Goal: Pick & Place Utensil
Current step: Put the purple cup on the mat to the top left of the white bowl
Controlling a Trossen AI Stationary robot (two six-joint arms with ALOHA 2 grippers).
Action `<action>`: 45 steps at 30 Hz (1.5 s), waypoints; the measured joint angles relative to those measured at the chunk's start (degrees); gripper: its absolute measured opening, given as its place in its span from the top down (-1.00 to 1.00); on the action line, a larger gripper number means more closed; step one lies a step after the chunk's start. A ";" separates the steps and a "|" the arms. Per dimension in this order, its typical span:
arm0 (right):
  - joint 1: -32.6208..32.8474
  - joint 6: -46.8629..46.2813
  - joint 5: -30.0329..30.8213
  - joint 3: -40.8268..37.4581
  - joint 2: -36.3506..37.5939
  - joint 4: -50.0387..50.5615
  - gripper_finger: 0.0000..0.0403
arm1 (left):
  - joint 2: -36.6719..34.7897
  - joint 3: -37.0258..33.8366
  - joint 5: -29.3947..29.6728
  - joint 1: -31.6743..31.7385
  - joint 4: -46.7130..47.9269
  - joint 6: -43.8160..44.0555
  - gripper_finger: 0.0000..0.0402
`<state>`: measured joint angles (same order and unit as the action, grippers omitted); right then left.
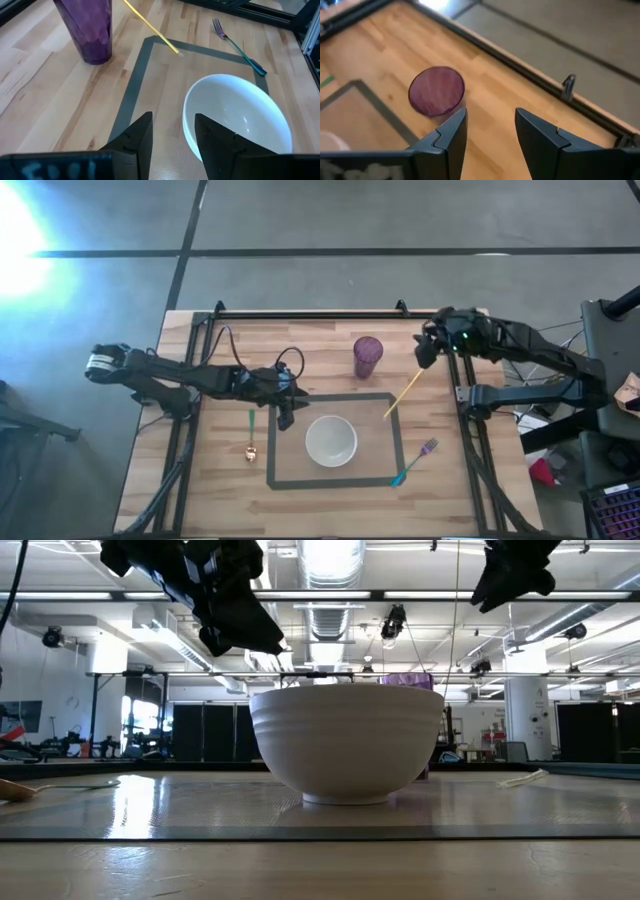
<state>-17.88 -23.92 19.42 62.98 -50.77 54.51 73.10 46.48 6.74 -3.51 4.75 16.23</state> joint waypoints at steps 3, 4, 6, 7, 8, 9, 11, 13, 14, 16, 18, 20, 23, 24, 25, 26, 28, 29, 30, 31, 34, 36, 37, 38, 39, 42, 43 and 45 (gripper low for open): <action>-3.73 1.83 -5.13 2.24 -2.85 1.03 0.20 | 0.00 0.00 0.00 -0.04 0.11 0.00 0.31; -4.86 1.87 -6.51 2.88 -3.79 1.15 0.20 | 0.00 0.00 0.00 -0.04 0.11 0.00 0.31; -6.84 2.51 -8.63 4.08 -5.77 1.70 0.20 | 0.00 0.00 0.00 -0.03 0.23 0.01 0.31; -7.66 3.11 -9.37 4.62 -6.78 2.20 0.20 | 0.00 0.00 -0.01 -0.02 0.29 0.00 0.31; -8.28 3.46 -9.70 5.12 -7.81 2.55 0.20 | 0.00 0.00 0.00 -0.02 0.36 0.01 0.31; -8.82 3.81 -10.20 5.50 -8.84 2.61 0.20 | 0.00 0.00 0.00 -0.02 0.39 0.00 0.31; -9.41 4.39 -10.92 5.98 -10.93 2.60 0.20 | 0.00 0.00 0.00 -0.02 0.42 0.00 0.31; -9.60 4.74 -11.08 6.25 -13.04 2.53 0.20 | 0.00 0.00 -0.02 -0.02 0.41 0.00 0.31; -9.58 5.00 -11.14 6.30 -14.09 2.57 0.20 | 0.00 0.00 -0.01 -0.02 0.42 0.00 0.31; -9.58 5.93 -11.68 6.37 -16.19 2.51 0.20 | 0.00 0.00 -0.02 -0.02 0.43 0.00 0.31; -9.56 6.46 -13.42 6.37 -18.24 2.25 0.20 | 0.00 0.00 -0.02 -0.02 0.44 0.00 0.31; -9.56 6.84 -14.57 6.37 -20.33 2.07 0.20 | 0.00 0.00 0.00 -0.02 0.46 0.00 0.31; -9.52 7.65 -14.95 6.66 -23.28 1.84 0.21 | 0.00 0.00 -0.02 -0.02 0.46 0.00 0.31; -9.52 7.67 -14.95 6.88 -24.20 1.72 0.22 | 0.00 0.00 -0.01 -0.02 0.48 0.01 0.31; -9.52 7.68 -14.95 7.14 -25.05 1.36 0.23 | 0.02 0.00 -0.02 -0.02 0.50 0.01 0.31; -9.52 7.76 -14.95 7.37 -25.82 0.87 0.24 | 0.02 0.00 -0.01 -0.02 0.53 0.00 0.31; -9.52 8.30 -14.97 8.07 -27.15 0.34 0.27 | 0.02 0.00 -0.02 -0.02 0.59 0.00 0.31; -9.52 8.53 -14.97 8.59 -27.76 0.07 0.28 | 0.02 0.00 -0.02 -0.02 0.61 0.00 0.31; -9.52 8.56 -14.97 9.28 -28.34 -0.22 0.29 | 0.02 0.00 -0.02 -0.02 0.72 0.00 0.31; -9.52 8.57 -14.97 9.91 -28.85 -0.27 0.31 | 0.02 0.00 -0.02 -0.02 0.92 0.00 0.31; -9.52 8.65 -14.97 11.55 -30.57 -0.34 0.33 | 0.02 -0.01 -0.02 0.02 1.45 0.00 0.31; -9.52 8.64 -14.98 12.02 -31.59 -0.32 0.34 | 0.02 -0.07 0.00 0.02 1.46 0.00 0.31; -9.52 8.63 -15.17 12.09 -32.03 -0.34 0.34 | 0.02 -0.21 0.00 0.02 1.44 0.00 0.31; -9.52 8.63 -15.37 12.07 -32.46 -0.29 0.34 | 0.02 -0.38 -0.02 0.02 1.49 0.01 0.31; -9.52 8.61 -15.46 12.07 -32.94 -0.29 0.33 | 0.02 -0.53 -0.02 0.02 1.51 0.02 0.31; -9.52 8.54 -15.47 12.03 -34.44 -0.29 0.31 | 0.04 -0.81 -0.02 0.02 1.69 0.14 0.31; -9.52 8.52 -15.49 12.00 -34.85 -0.28 0.30 | 0.04 -0.81 -0.02 0.02 1.71 0.15 0.31; -9.52 8.52 -15.52 12.00 -35.69 -0.27 0.29 | 0.04 -0.81 -0.02 0.00 1.73 0.15 0.31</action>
<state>-27.40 -15.40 3.89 74.98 -86.47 54.24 73.14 45.67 6.72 -3.51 6.48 16.38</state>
